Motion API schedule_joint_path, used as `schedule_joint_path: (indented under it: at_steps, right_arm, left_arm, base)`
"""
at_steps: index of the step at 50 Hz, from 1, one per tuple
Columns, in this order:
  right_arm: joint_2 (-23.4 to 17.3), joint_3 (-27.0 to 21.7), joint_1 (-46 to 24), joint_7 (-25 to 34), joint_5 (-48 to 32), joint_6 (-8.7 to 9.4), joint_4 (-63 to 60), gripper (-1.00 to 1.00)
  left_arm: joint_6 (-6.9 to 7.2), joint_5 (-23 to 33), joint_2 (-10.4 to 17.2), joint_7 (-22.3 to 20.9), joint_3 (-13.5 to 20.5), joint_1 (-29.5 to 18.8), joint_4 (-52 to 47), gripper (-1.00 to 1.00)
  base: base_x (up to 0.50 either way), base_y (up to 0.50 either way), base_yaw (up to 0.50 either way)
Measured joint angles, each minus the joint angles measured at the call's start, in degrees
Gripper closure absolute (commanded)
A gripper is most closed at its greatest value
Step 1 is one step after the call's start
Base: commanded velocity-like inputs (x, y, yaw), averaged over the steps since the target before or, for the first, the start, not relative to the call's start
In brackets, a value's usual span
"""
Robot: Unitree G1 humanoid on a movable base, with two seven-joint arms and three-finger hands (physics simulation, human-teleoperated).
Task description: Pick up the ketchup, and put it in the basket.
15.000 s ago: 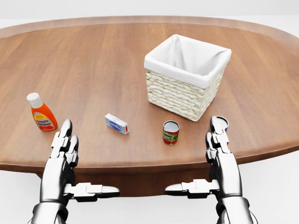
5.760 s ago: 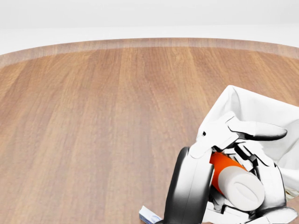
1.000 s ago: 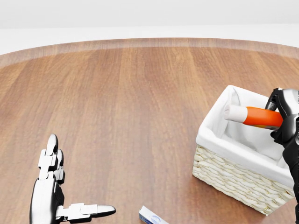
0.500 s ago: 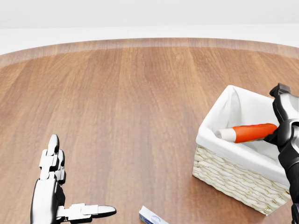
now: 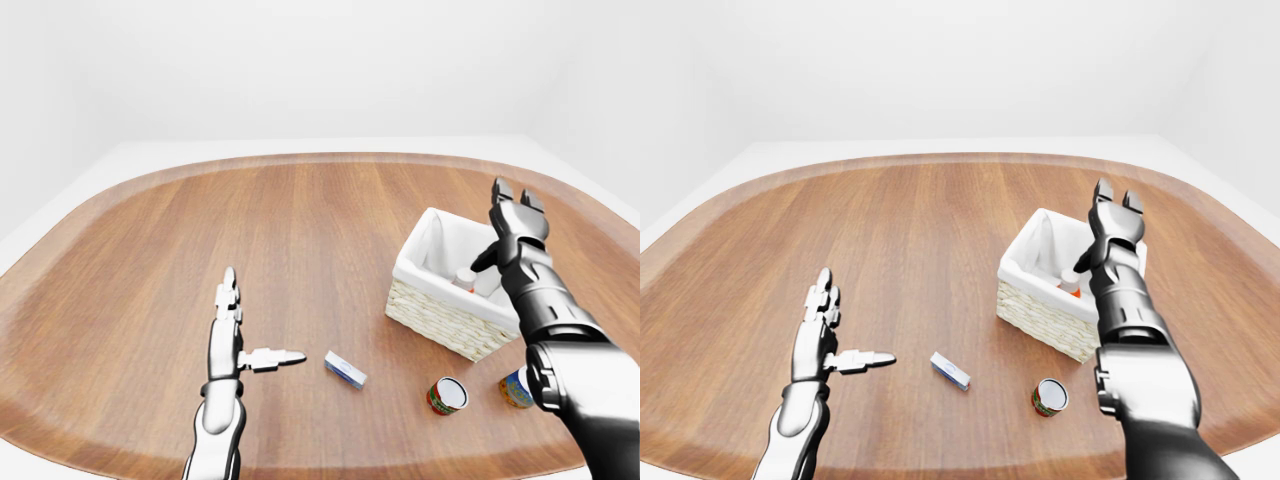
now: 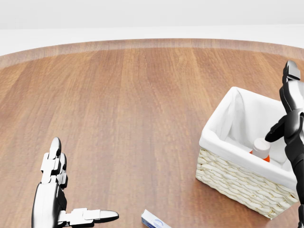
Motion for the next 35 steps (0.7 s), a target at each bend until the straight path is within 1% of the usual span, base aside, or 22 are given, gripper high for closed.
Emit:
schedule_joint_path:
  at_steps: [5,11,24,30,35]
  right_arm:
    - [-0.22,-0.79,0.81,2.05,0.01,0.0,-4.94,-1.0]
    - [-0.19,-2.73,4.68,8.96,-1.3,0.0,-19.17,-1.0]
    - [1.2,-8.3,14.77,31.34,-10.13,0.0,-58.23,-1.0]
    - [2.12,-10.68,17.58,41.8,-14.53,0.0,-74.41,-1.0]
    - [2.99,-12.02,18.78,49.07,-17.52,0.0,-85.35,-1.0]
  left_arm:
    - [0.0,-0.01,0.01,-0.03,0.01,0.02,-0.13,-1.0]
    - [0.0,0.03,0.0,-0.04,-0.01,0.08,-0.26,-1.0]
    - [0.0,0.12,-0.01,-0.04,-0.2,0.56,-0.94,-1.0]
    - [0.0,0.15,0.0,-0.03,-0.32,0.84,-1.28,-1.0]
    - [0.0,0.17,0.01,-0.01,-0.41,1.01,-1.5,-1.0]
  base:
    - [0.0,0.0,0.0]
    - [0.0,0.0,0.0]
    - [0.0,0.0,0.0]
    - [0.0,0.0,0.0]
    - [0.0,0.0,0.0]
